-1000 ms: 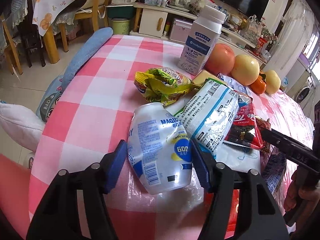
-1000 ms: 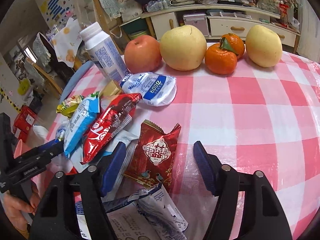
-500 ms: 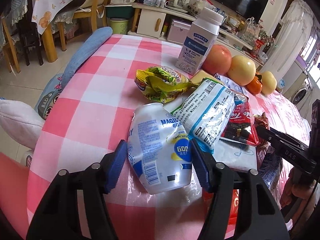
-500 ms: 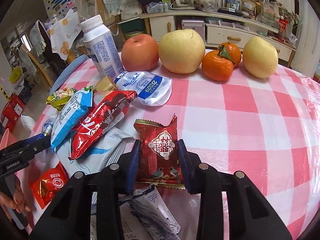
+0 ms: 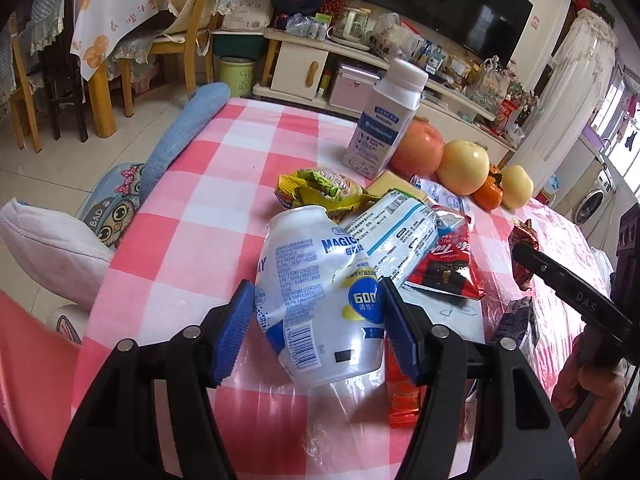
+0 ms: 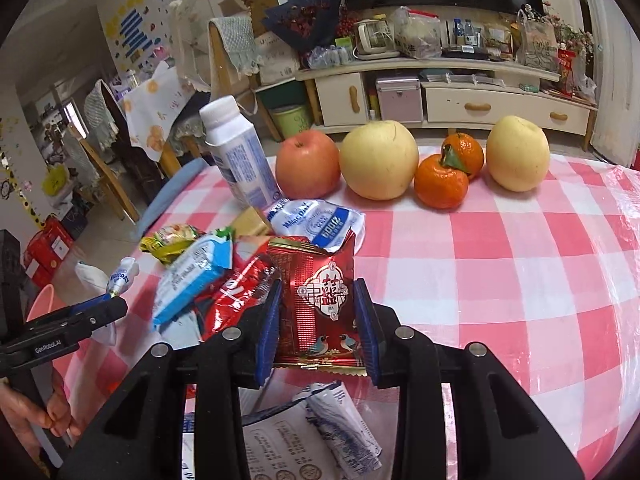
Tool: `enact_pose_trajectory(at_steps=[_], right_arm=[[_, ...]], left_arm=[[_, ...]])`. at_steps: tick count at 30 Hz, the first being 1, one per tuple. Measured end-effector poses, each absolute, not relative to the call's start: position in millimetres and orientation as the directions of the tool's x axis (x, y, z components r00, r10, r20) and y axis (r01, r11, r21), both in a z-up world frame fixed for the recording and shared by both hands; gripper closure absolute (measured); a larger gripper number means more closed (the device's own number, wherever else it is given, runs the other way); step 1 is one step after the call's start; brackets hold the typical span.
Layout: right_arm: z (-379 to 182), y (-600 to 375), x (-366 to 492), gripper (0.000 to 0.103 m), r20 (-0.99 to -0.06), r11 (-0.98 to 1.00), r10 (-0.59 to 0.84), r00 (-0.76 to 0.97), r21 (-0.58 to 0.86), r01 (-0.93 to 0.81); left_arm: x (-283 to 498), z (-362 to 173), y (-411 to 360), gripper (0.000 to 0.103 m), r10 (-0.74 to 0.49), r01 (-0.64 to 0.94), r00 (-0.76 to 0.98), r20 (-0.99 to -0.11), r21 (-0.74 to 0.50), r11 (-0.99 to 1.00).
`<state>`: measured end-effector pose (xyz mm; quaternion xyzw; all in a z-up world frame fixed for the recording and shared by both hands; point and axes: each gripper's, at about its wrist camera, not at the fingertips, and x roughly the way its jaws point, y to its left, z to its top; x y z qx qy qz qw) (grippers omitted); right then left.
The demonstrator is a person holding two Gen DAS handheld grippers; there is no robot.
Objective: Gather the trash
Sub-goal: 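Grasp the red candy wrapper with the right gripper, then carry both items to the pink bucket and open both grippers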
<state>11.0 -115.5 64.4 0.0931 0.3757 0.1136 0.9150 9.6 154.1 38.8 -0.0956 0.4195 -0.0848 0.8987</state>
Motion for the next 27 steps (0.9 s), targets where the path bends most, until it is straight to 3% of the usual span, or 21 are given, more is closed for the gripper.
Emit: enact_pose_trajectory(at_steps=[12,27], right_arm=[[85,-79,-16,0.067,-0.632,0.930,0.364,0.684,0.286,-0.231],[107,31,-54,0.067,-0.623,0.851,0.516,0.588,0.292,-0.437]], left_arm=[[-22,72,182,0.039,-0.139,-0.005,0.727,-0.672,-0.207,0.978],[-41,101,237,0.039,-0.025,-0.181,0.772,-0.635,-0.258,0.949]])
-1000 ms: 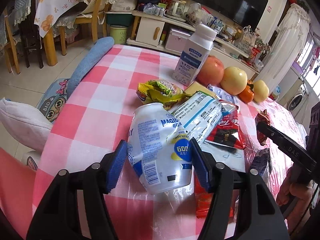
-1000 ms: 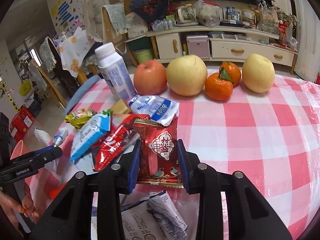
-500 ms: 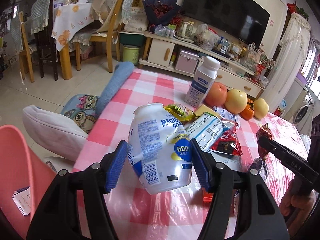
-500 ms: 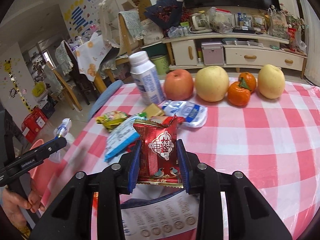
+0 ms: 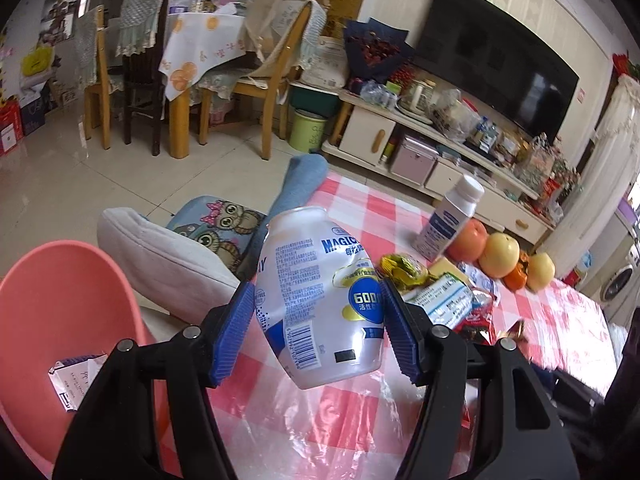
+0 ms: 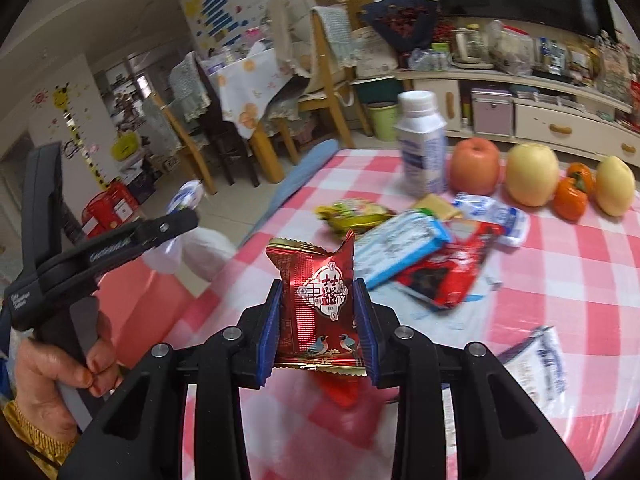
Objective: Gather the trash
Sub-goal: 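Carry both items to the pink bucket and open both grippers, then move both tools back over the table toward the remaining trash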
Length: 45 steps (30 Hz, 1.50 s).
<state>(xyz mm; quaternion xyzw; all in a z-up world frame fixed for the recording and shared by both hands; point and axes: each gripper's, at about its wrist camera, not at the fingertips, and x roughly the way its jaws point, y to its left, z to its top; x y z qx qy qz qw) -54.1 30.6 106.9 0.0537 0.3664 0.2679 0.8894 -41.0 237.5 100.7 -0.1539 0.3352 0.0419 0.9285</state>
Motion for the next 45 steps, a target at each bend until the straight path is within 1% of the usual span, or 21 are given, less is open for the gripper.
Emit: enact_pose_trajectory(at_steps=[8,11,14,18,21,26,28,29,30,31,33,35,38,39,42,45], right_arm=[[127,119,-76,0.067,-0.598,0.763,0.616,0.512,0.292,-0.577],[130,159,-84,0.067,-0.608,0.729,0.633,0.479,0.259,-0.634],[131,188,-88,0.067,-0.619,0.704,0.638,0.458,0.228,-0.672],[126,225,-92,0.067,-0.630,0.661,0.655,0.417,0.211,-0.720],[120,248,-95,0.067,-0.642,0.637,0.656,0.397,0.189,-0.747],[108,281,-101,0.066,-0.666,0.601,0.650,0.366,0.156,-0.784],[100,288,-98,0.065,-0.679,0.600,0.641,0.359,0.152,-0.785],[98,289,-96,0.061,-0.683,0.603,0.639,0.354,0.159,-0.782],[96,286,-93,0.054,-0.681,0.610,0.641,0.353,0.173,-0.774],[95,283,-92,0.049,-0.678,0.619,0.640,0.362,0.176,-0.765],[95,272,-91,0.029,-0.668,0.650,0.631,0.394,0.178,-0.739],[98,257,-90,0.021,-0.652,0.672,0.631,0.421,0.187,-0.717],[104,235,-90,0.017,-0.635,0.701,0.620,0.460,0.186,-0.688],[107,226,-91,0.015,-0.627,0.714,0.611,0.483,0.173,-0.678],[111,205,-93,0.014,-0.617,0.737,0.588,0.524,0.140,-0.662],[112,183,-96,0.013,-0.616,0.757,0.568,0.545,0.132,-0.640]], left_arm=[[-59,116,289,0.039,0.070,-0.310,0.784,-0.616,-0.291,0.905],[-70,120,314,0.039,0.123,-0.374,0.782,-0.611,-0.302,0.877],[-80,124,340,0.039,0.196,-0.443,0.768,-0.609,-0.284,0.850],[-94,125,374,0.039,0.241,-0.506,0.751,-0.615,-0.301,0.808],[-100,123,393,0.039,0.279,-0.552,0.726,-0.628,-0.291,0.781],[-107,120,415,0.039,0.310,-0.597,0.702,-0.641,-0.293,0.747],[-106,117,421,0.035,0.323,-0.621,0.679,-0.660,-0.281,0.731],[-106,114,425,0.025,0.324,-0.635,0.666,-0.672,-0.283,0.719],[-107,113,428,0.019,0.330,-0.647,0.658,-0.677,-0.283,0.708],[-108,113,430,0.018,0.338,-0.653,0.652,-0.679,-0.277,0.705],[-106,114,430,0.012,0.353,-0.657,0.642,-0.681,-0.252,0.710],[-106,114,428,0.011,0.348,-0.646,0.652,-0.674,-0.254,0.720],[-108,115,422,0.011,0.336,-0.615,0.693,-0.638,-0.279,0.738],[-109,117,419,0.011,0.339,-0.599,0.716,-0.611,-0.287,0.748],[-112,124,407,0.011,0.325,-0.540,0.778,-0.538,-0.308,0.783],[-108,130,389,0.011,0.316,-0.483,0.822,-0.473,-0.287,0.827]])
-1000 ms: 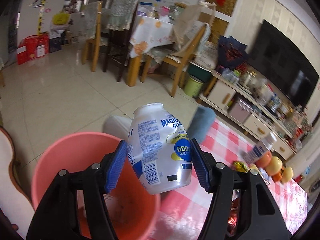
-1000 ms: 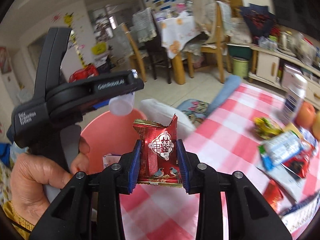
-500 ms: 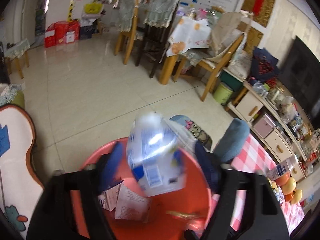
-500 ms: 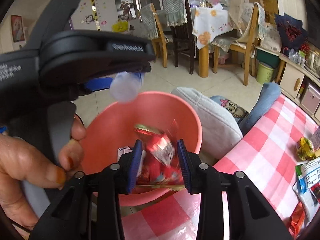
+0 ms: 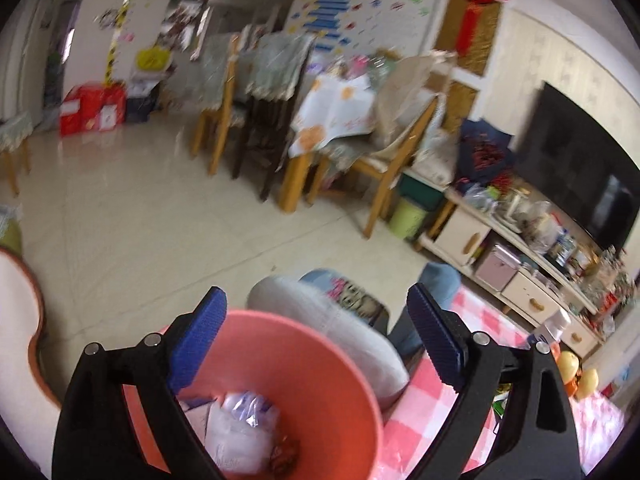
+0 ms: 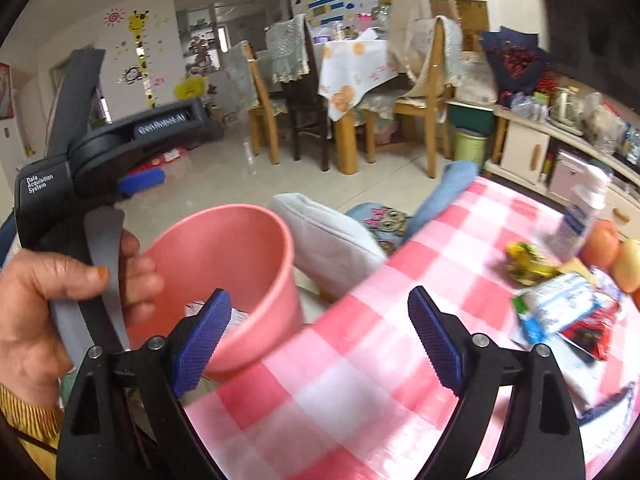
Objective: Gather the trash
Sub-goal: 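Move both tools back over the table toward the remaining trash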
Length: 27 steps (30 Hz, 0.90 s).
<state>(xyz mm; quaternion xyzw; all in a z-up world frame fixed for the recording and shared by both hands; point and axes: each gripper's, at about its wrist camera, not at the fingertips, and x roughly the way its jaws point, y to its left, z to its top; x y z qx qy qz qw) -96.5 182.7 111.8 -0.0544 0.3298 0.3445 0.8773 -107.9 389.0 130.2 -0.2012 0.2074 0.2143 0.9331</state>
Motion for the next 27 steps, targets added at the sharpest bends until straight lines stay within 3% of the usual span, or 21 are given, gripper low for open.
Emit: enact_pose_trajectory(at_steps=[6,12,22,27], right_arm=[[105,146,-103,0.007,-0.623,0.786,0.534,0.572,0.116,-0.607],[96,120,-113,0.005,-0.634,0.797,0.507,0.584,0.088,-0.597],[87,85,-126,0.005,-0.655,0.815,0.477,0.586,0.080,-0.574],[88,72,-127,0.005,-0.664,0.826,0.461,0.589,0.077,-0.559]], left_arm=[[-95,138,354,0.010,0.289,-0.399,0.860,-0.420,-0.201,0.895],[-80,141,319,0.010,0.226,-0.304,0.859,-0.459,-0.104,0.947],[-73,130,277,0.010,0.002,-0.100,0.866,-0.501,-0.169,0.981],[-68,121,248,0.010,0.017,-0.066,0.865,-0.501,-0.080,0.995]])
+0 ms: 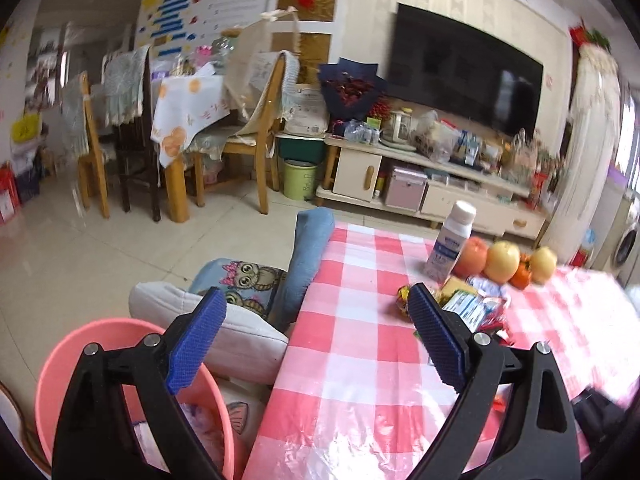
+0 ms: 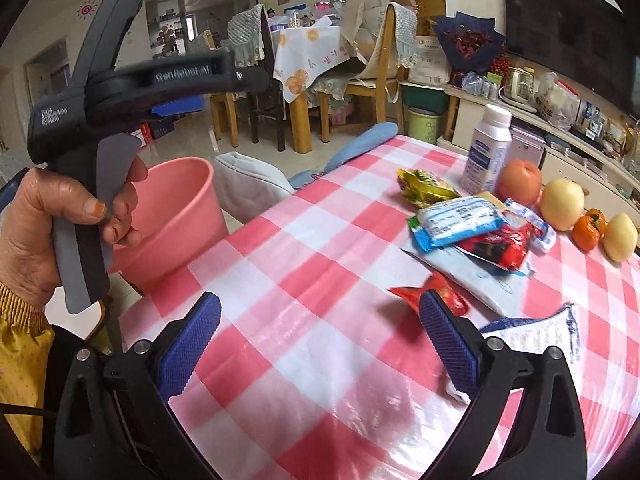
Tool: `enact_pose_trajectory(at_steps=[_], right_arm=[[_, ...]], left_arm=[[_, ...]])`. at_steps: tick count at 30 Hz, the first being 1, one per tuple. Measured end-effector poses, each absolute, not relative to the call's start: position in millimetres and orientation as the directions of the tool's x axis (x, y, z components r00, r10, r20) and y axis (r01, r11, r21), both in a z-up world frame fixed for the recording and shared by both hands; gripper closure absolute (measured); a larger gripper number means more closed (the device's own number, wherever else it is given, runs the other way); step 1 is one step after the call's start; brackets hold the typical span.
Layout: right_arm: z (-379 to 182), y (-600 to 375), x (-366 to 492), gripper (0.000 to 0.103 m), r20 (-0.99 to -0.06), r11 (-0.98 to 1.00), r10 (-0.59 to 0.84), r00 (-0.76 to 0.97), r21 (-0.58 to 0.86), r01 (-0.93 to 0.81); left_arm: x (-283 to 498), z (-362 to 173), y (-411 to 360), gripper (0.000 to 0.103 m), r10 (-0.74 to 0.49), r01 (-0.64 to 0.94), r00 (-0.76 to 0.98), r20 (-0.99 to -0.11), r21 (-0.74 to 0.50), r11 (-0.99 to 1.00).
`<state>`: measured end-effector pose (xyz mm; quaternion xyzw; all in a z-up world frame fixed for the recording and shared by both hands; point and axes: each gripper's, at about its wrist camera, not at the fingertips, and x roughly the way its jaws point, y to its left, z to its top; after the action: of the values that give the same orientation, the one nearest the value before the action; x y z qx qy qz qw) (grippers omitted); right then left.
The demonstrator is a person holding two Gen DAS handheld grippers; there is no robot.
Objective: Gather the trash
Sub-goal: 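Move both tools back over the table toward the remaining trash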
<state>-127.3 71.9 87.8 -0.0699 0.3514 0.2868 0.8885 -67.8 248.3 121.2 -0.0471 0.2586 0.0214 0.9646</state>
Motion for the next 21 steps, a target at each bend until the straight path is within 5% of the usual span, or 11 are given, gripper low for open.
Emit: enact_pose_trajectory(at_steps=[21], right_arm=[[98,-47,-93,0.005,-0.672,0.927,0.366,0.644,0.199,-0.319]], left_arm=[[-12,97,158,0.011,-0.120,0.056,0.788,-0.604,-0.124,0.991]])
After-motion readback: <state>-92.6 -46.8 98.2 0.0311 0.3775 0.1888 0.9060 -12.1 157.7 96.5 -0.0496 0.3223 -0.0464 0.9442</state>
